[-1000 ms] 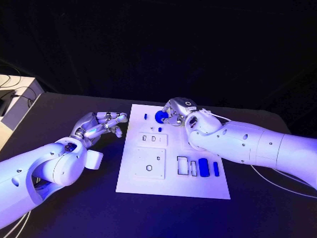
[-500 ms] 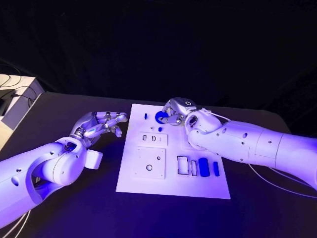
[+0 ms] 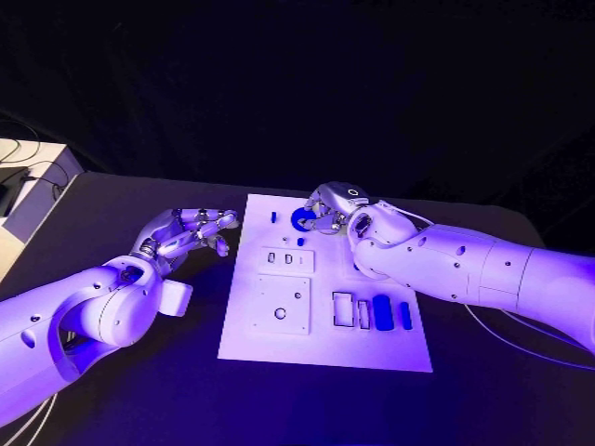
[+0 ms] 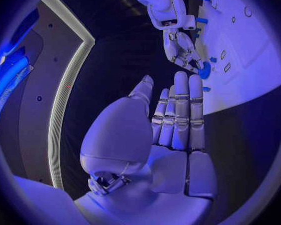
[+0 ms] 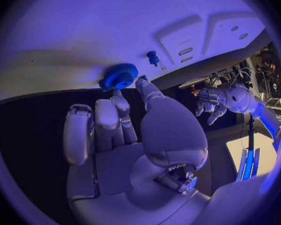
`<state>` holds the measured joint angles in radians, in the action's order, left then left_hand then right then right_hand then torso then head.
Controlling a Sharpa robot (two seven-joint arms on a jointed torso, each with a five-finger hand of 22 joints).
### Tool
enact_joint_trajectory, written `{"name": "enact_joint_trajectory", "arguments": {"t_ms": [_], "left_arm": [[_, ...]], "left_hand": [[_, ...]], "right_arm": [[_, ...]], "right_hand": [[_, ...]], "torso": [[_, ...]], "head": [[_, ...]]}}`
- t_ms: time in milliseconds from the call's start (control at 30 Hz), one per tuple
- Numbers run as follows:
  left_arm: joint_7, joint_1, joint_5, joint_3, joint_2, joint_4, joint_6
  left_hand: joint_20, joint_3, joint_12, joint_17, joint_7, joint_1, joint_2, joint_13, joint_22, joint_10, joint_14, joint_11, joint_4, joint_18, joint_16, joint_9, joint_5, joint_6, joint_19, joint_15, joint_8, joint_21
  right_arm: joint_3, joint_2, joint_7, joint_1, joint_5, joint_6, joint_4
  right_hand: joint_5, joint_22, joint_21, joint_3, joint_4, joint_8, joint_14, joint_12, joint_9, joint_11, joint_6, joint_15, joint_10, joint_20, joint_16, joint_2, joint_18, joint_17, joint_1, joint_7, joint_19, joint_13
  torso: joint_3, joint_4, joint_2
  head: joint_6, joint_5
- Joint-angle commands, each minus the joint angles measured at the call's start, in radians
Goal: Assemble the parts on the task board
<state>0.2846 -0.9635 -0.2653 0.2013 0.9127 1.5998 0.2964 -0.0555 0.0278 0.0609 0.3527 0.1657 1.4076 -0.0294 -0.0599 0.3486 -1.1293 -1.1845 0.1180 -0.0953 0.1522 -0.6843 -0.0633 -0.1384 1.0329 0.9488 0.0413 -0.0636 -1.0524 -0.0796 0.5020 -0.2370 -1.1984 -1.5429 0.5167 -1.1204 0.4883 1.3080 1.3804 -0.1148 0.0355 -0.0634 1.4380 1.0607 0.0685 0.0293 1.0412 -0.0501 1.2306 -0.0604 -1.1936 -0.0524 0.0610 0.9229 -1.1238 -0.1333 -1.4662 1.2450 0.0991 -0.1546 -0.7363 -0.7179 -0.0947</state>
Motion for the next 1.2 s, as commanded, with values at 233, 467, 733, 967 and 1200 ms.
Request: {"name": "enact_joint_trajectory", "arguments": {"t_ms": [233,467,733,967,1200], "left_arm": [[0.005,0.001,-0.001,0.001,-0.002,0.0,-0.012],[0.008,0.001,-0.001,0.001,-0.001,0.0,-0.012],[0.012,0.001,-0.001,0.001,-0.001,-0.003,-0.009],[0.015,0.001,-0.001,0.001,-0.001,-0.004,-0.008],[0.017,0.001,-0.002,0.001,0.0,-0.004,-0.008]], "left_hand": [[0.001,0.003,-0.001,-0.001,-0.001,0.003,-0.003,0.0,-0.002,0.007,0.008,-0.001,0.006,0.019,-0.002,0.001,0.002,-0.009,-0.008,-0.002,0.001,-0.005],[0.001,0.002,-0.001,-0.001,-0.001,0.001,-0.004,0.0,-0.002,0.007,0.008,0.0,0.005,0.019,-0.002,0.001,0.002,-0.009,-0.009,-0.001,0.001,-0.005],[0.001,0.002,-0.001,-0.001,-0.001,0.001,-0.004,0.0,-0.002,0.007,0.008,0.0,0.005,0.019,-0.002,0.001,0.002,-0.009,-0.009,-0.001,0.001,-0.005],[0.001,0.001,-0.001,-0.001,-0.002,0.0,-0.004,0.0,-0.003,0.006,0.008,-0.001,0.005,0.019,-0.003,0.001,0.003,-0.008,-0.009,-0.001,0.001,-0.007],[0.001,0.001,-0.001,-0.001,-0.002,0.0,-0.004,0.0,-0.003,0.006,0.008,-0.001,0.005,0.019,-0.003,0.001,0.003,-0.008,-0.009,-0.001,0.001,-0.007]], "right_arm": [[-0.002,0.005,0.004,0.004,0.004,-0.055,0.009],[-0.002,0.023,0.002,0.005,-0.001,-0.051,-0.006],[-0.002,0.043,0.006,0.007,-0.003,-0.042,-0.031],[-0.002,0.057,0.01,0.007,-0.006,-0.009,-0.048],[0.003,0.097,0.041,0.007,0.011,0.077,-0.091]], "right_hand": [[0.002,0.211,0.005,0.0,-0.014,-0.001,-0.001,0.005,0.002,-0.001,-0.001,0.002,0.001,0.0,-0.004,0.001,-0.008,-0.001,-0.004,-0.005,-0.091,0.002],[0.002,0.211,0.006,0.0,-0.018,-0.001,-0.001,0.008,0.002,-0.002,0.004,0.001,0.003,0.0,-0.005,0.0,-0.008,0.0,-0.005,-0.004,-0.091,0.004],[0.002,0.211,0.005,0.0,-0.021,-0.001,-0.001,0.009,0.002,-0.003,0.005,0.001,0.003,-0.001,-0.004,-0.001,-0.008,-0.002,-0.006,-0.003,-0.091,0.004],[0.002,0.211,0.006,0.0,-0.022,-0.001,-0.001,0.009,0.002,-0.003,0.007,0.001,0.004,-0.001,-0.005,-0.001,-0.009,-0.001,-0.006,-0.003,-0.091,0.005],[-0.001,0.211,0.008,-0.001,-0.022,-0.001,-0.001,0.01,0.001,-0.003,0.008,0.0,0.006,-0.001,-0.005,-0.003,-0.009,-0.002,-0.005,-0.002,-0.091,0.005]], "torso": [[0.0003,-0.0013,0.001],[-0.0005,0.0005,0.0],[0.0002,-0.0002,0.0],[-0.0005,-0.0009,0.0],[0.0004,0.0009,0.001]], "head": [[-0.001,-0.001],[0.0,-0.001],[-0.002,0.0],[-0.001,0.0],[0.001,0.001]]}}
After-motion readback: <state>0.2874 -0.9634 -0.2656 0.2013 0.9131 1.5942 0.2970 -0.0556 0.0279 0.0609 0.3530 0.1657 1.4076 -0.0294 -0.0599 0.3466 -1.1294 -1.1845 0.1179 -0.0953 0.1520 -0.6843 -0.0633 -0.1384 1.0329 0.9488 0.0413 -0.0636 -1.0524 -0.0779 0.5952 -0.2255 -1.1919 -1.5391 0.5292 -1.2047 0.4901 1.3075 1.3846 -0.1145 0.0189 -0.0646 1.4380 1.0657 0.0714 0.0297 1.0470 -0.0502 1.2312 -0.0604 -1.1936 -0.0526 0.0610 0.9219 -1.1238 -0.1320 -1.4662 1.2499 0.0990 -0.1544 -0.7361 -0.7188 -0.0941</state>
